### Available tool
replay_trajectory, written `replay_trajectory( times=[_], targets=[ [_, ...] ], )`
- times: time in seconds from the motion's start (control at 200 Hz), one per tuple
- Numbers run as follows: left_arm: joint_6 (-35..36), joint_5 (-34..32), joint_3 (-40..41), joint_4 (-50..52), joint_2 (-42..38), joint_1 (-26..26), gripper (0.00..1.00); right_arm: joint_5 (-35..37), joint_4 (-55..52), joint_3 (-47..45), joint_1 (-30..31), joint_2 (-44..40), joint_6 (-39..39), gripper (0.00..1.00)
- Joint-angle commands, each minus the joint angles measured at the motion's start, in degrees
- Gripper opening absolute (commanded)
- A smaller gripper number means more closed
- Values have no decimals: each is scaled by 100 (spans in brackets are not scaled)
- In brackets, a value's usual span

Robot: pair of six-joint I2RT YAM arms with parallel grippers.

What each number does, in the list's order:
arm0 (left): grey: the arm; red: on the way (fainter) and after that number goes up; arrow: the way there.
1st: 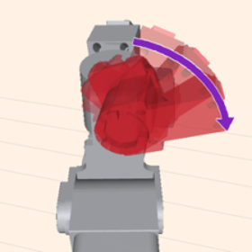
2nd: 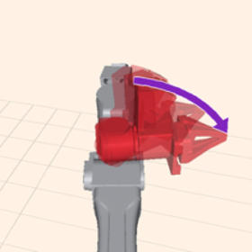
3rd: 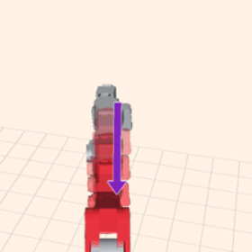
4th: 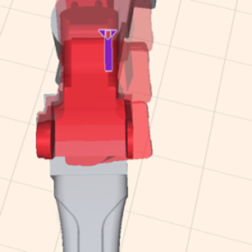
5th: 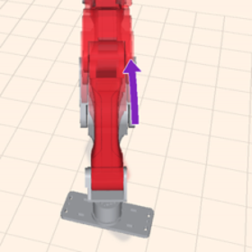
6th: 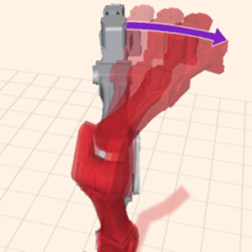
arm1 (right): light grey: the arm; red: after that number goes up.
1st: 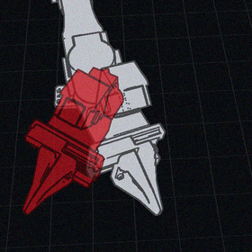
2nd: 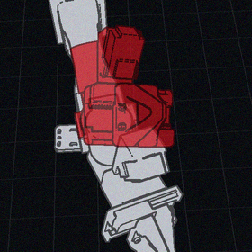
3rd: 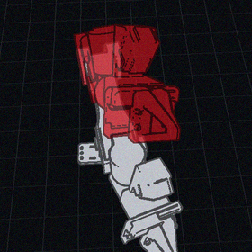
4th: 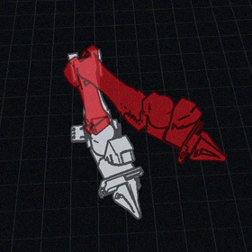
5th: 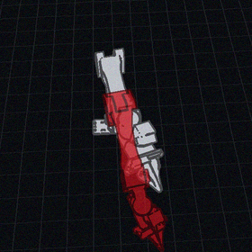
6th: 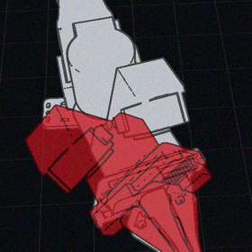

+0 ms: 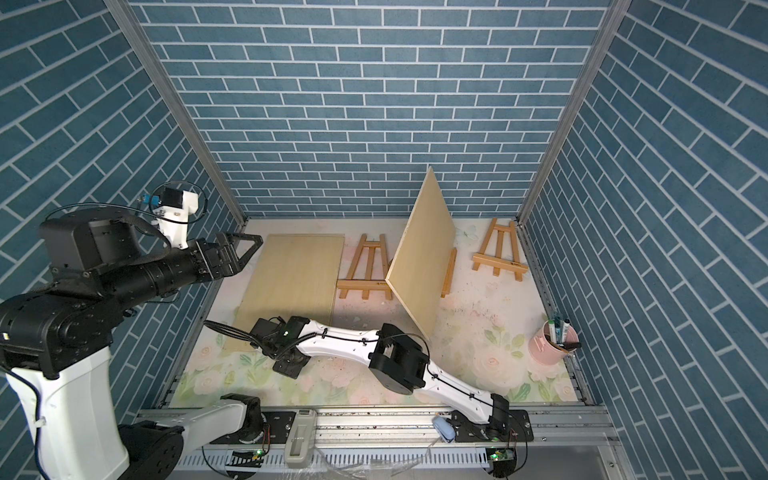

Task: Disassemble the easel
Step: Adjust the drawing board.

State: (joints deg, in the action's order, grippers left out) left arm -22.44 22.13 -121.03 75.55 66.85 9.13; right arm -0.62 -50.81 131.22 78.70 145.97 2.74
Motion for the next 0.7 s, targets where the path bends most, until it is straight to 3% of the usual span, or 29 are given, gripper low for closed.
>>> replay_trajectory(
  times=[0.0, 0.695],
  targets=[
    [55, 6, 111, -192, -39, -25, 100, 498, -315, 1, -18, 220, 42, 0],
    [-105, -123, 534, -404, -242, -24, 99, 583, -99, -712, -355, -194, 82, 0]
  ],
)
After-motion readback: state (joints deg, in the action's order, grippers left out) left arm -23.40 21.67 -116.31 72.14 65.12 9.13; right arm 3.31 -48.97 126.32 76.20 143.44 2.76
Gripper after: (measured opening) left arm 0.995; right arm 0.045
